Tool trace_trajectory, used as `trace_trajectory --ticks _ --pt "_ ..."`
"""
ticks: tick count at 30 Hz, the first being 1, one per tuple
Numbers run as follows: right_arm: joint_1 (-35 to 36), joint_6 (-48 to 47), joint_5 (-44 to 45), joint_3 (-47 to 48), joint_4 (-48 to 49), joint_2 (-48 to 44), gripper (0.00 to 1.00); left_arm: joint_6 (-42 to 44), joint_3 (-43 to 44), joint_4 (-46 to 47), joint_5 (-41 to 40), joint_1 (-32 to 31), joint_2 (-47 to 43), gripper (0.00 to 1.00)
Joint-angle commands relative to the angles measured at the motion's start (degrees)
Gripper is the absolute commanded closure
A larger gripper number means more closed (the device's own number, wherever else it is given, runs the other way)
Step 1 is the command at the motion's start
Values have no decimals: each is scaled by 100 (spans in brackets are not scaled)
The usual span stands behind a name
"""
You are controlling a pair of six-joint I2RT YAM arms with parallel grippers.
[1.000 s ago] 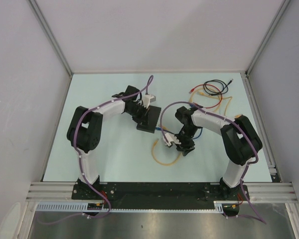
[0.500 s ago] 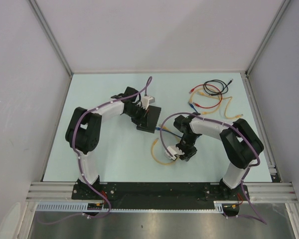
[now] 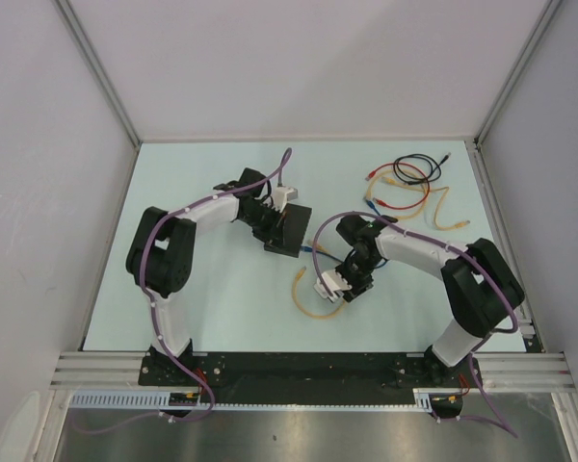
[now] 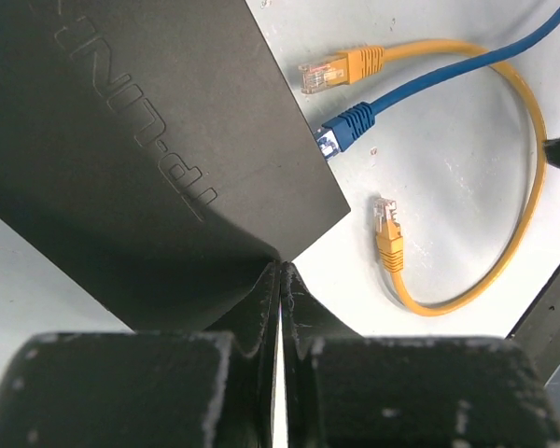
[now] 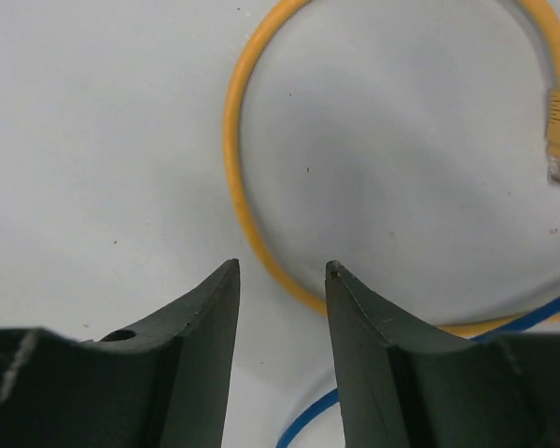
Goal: Pull the plug from the switch port
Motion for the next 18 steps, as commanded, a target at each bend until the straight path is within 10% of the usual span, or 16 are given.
trace_trajectory --ticks 1,6,8,10,18 --pt "93 -379 70 78 182 476 53 6 -44 -137 -131 35 -199 97" --pt "76 -801 396 78 -474 784 60 41 -255 -58 -148 35 -314 97" --pt "67 -723 441 87 -713 794 91 32 -282 -32 -148 35 -305 97" --pt "-55 -626 125 87 -1152 410 100 -3 -273 -31 -104 44 -261 97" --pt "-460 -12 61 422 -3509 -691 100 -205 174 4 159 114 152 96"
